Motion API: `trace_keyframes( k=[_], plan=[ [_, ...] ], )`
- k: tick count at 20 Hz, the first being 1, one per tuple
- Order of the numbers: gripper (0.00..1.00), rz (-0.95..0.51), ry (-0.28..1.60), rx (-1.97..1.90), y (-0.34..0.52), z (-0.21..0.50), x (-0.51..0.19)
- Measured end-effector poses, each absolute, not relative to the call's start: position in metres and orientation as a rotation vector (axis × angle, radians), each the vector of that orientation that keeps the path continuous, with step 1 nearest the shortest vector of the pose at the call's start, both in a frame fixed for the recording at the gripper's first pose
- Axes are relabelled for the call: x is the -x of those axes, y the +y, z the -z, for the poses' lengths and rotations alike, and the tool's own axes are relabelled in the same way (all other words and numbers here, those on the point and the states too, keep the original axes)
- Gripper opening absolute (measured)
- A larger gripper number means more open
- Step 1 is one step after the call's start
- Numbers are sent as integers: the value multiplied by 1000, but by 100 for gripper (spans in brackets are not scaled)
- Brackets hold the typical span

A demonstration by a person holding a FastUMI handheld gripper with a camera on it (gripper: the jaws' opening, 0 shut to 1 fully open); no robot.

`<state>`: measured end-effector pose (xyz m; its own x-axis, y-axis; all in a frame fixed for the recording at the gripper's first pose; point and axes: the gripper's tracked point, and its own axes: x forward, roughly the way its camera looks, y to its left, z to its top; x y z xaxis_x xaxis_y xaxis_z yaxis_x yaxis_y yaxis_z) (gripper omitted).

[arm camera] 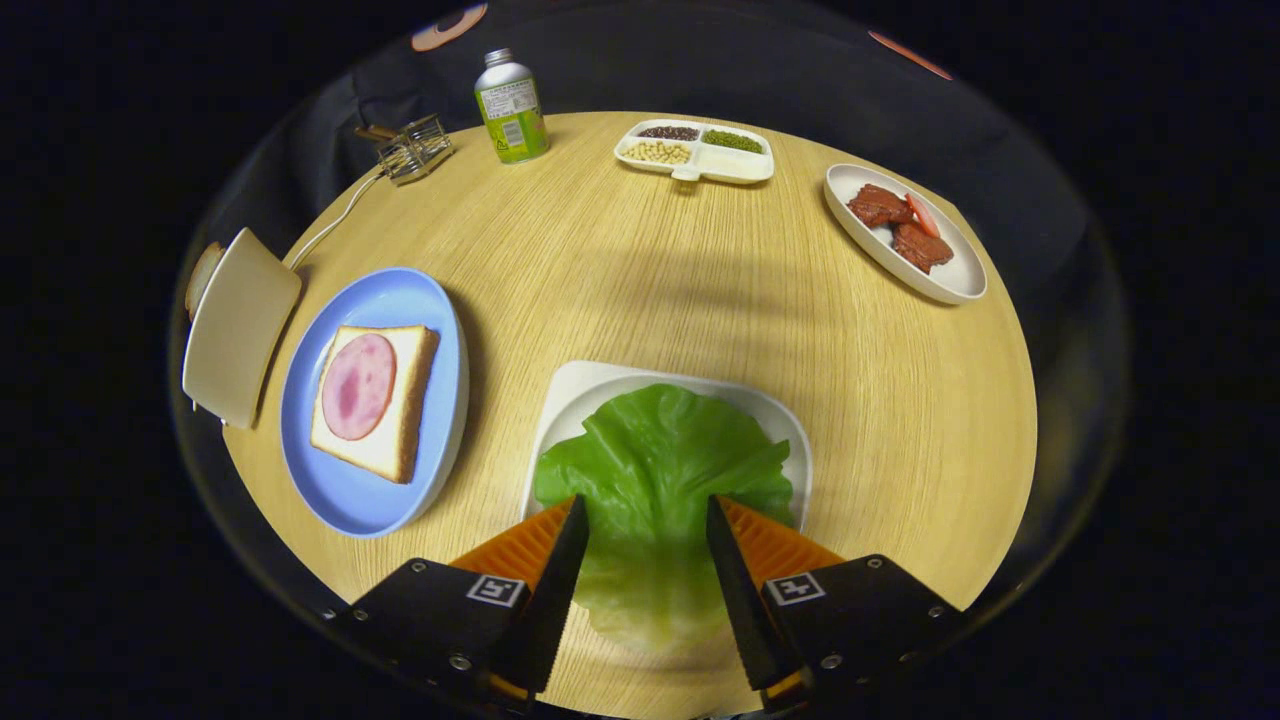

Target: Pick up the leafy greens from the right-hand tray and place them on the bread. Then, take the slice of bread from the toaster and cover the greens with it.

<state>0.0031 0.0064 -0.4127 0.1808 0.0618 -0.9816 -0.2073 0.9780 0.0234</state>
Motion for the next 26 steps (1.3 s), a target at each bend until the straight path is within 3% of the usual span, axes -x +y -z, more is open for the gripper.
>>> trace_keyframes(
  k=[3, 5, 6, 8, 10, 19, 26],
  plan=[
    [60, -164, 1366, 134, 3, 412, -5],
    [45, -143, 1357, 126, 4, 414, -7],
    [32, -121, 1354, 116, 2, 414, -7],
    [14, -98, 1355, 73, 3, 412, -7],
    [6, -93, 1336, 19, 9, 404, -9],
    [3, -220, 1152, -58, 82, 328, -43],
    [3, -291, 1184, -8, 149, 342, -45]
  ],
)
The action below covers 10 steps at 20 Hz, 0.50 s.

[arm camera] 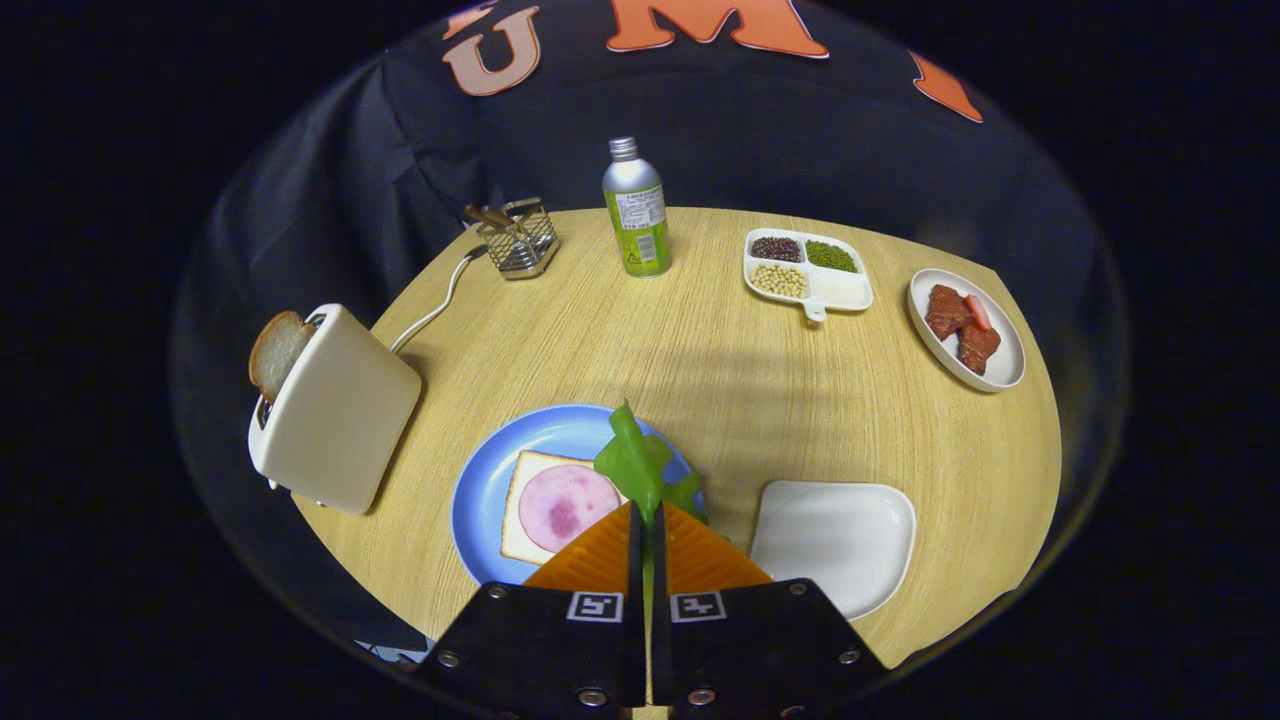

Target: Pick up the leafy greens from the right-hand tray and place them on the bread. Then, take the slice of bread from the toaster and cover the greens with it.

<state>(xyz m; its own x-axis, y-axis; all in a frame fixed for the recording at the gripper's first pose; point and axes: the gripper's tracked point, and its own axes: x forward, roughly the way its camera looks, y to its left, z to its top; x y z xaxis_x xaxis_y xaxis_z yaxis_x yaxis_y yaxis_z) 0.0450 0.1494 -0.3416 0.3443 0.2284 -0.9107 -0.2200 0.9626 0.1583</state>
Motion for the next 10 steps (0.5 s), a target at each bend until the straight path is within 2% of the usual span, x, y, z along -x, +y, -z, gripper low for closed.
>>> trace_keyframes(
  k=[10],
  plan=[
    [4, -330, 1238, 3, 189, 369, -38]
  ],
)
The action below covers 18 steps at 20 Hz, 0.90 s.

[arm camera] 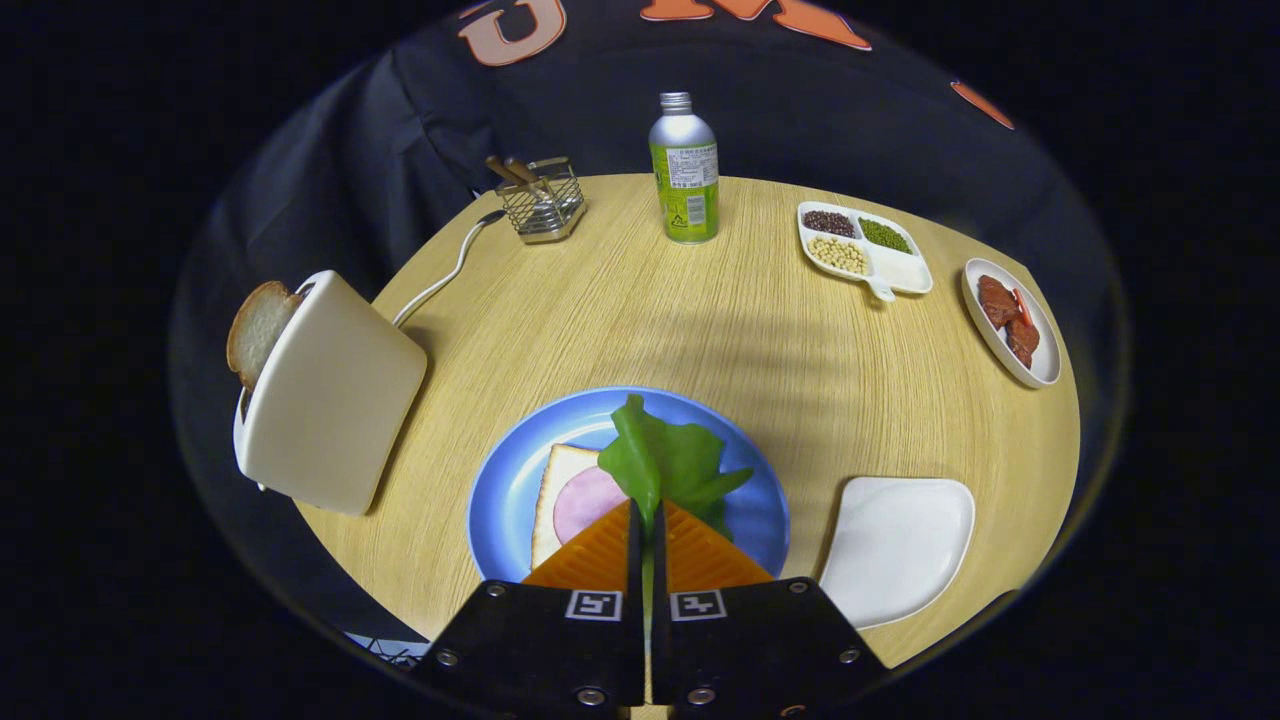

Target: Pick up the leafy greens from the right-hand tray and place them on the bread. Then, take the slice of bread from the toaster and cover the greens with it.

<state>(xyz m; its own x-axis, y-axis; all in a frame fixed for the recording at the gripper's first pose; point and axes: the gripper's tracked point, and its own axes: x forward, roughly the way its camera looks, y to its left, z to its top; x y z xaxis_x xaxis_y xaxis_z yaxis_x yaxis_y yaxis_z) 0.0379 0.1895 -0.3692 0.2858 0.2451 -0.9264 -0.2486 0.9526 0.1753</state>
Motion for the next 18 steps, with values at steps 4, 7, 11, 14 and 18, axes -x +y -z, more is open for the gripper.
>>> trace_keyframes(
  k=[4, 7, 11, 14, 18],
  plan=[
    [10, -374, 1247, -18, 205, 367, -31],
    [23, -390, 1245, -60, 218, 354, -30],
    [39, -409, 1172, -71, 243, 315, -41],
    [48, -432, 1156, -102, 275, 281, -46],
    [57, -484, 1140, -97, 327, 240, -49]
  ],
)
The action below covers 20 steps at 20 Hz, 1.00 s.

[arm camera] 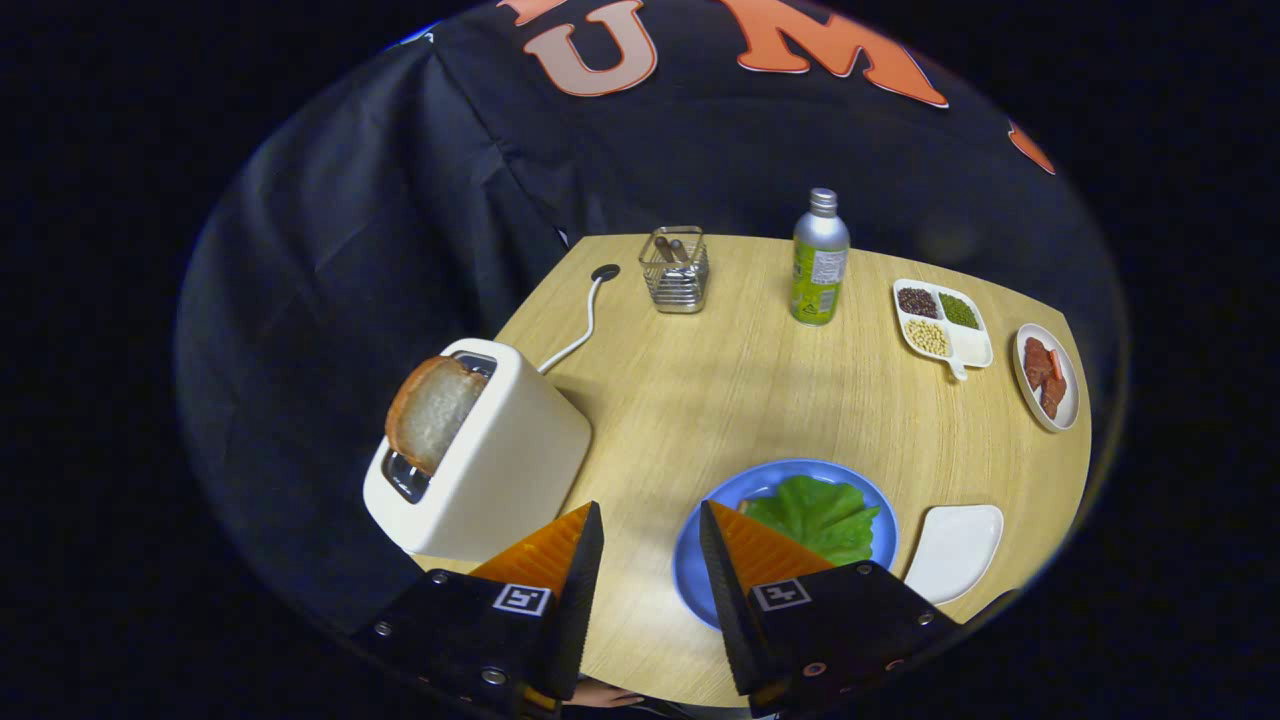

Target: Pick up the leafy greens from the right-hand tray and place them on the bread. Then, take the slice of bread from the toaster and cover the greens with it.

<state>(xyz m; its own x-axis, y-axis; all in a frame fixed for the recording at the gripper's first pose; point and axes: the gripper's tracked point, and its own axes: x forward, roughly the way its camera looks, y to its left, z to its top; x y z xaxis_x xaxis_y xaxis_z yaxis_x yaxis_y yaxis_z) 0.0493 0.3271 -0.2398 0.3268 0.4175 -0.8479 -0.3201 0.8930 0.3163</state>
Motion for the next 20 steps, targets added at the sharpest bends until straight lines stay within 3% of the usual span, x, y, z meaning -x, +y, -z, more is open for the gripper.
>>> trace_keyframes(
  k=[7, 13, 20],
  plan=[
    [78, -486, 1153, -101, 394, 196, -69],
    [79, -528, 1219, -68, 447, 201, -65],
    [68, -550, 1345, -91, 490, 221, -52]
  ],
)
